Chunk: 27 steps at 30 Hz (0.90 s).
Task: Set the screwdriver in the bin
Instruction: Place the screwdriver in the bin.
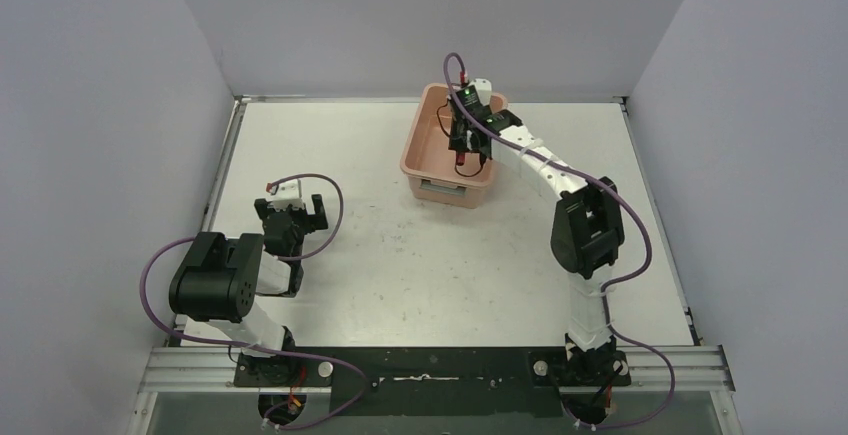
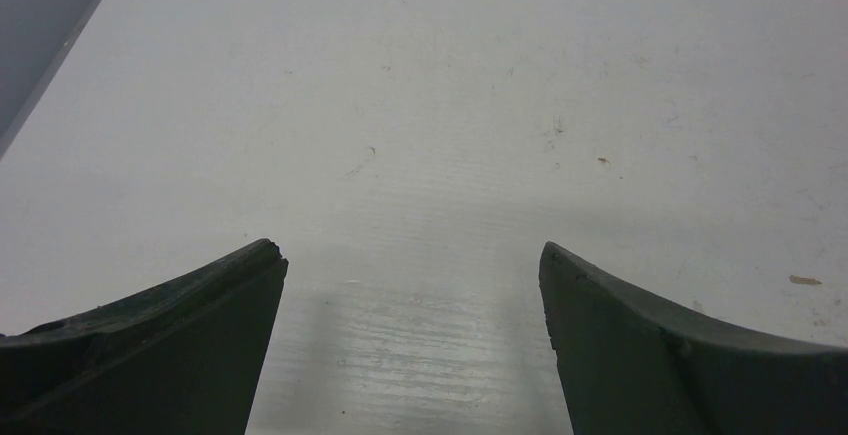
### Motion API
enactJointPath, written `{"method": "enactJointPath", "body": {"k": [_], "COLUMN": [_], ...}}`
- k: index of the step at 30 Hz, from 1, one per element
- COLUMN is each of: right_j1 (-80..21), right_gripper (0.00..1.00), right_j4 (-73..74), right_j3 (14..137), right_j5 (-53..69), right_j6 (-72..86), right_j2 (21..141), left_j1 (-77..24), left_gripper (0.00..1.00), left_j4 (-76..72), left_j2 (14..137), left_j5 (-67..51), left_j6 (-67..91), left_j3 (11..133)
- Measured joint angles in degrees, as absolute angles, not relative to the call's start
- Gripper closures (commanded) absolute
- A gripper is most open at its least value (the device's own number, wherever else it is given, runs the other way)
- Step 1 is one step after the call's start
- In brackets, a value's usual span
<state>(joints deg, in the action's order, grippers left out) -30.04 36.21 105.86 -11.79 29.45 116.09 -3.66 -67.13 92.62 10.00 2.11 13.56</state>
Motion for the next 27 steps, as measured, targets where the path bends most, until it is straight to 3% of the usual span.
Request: {"method": "enactJointPath", "body": {"k": [7,19,27], "right_j1": [-29.4,-28.4,-28.4], "right_gripper": [1.00,1.00,0.88], "right_j4": [29.9,24.2,22.8], "right_j3": [97.9,95.2,95.2], "right_j5": [-11.8,-12.0,-12.0], "right_j6": [29.5,30.1,30.3], "right_j2": [119.1,126.9,127.3], "left_j1": [-3.7,-3.7,-3.7], "left_gripper": [0.03,0.03,0.03], "left_j4": [-67.1,-67.1,-67.1], "left_j2": [92.6,92.6,92.6], "left_j5": [10.0,10.0,10.0], "left_j6": [2.1,2.1,2.1], "left_j3": [13.6,13.6,13.6]}}
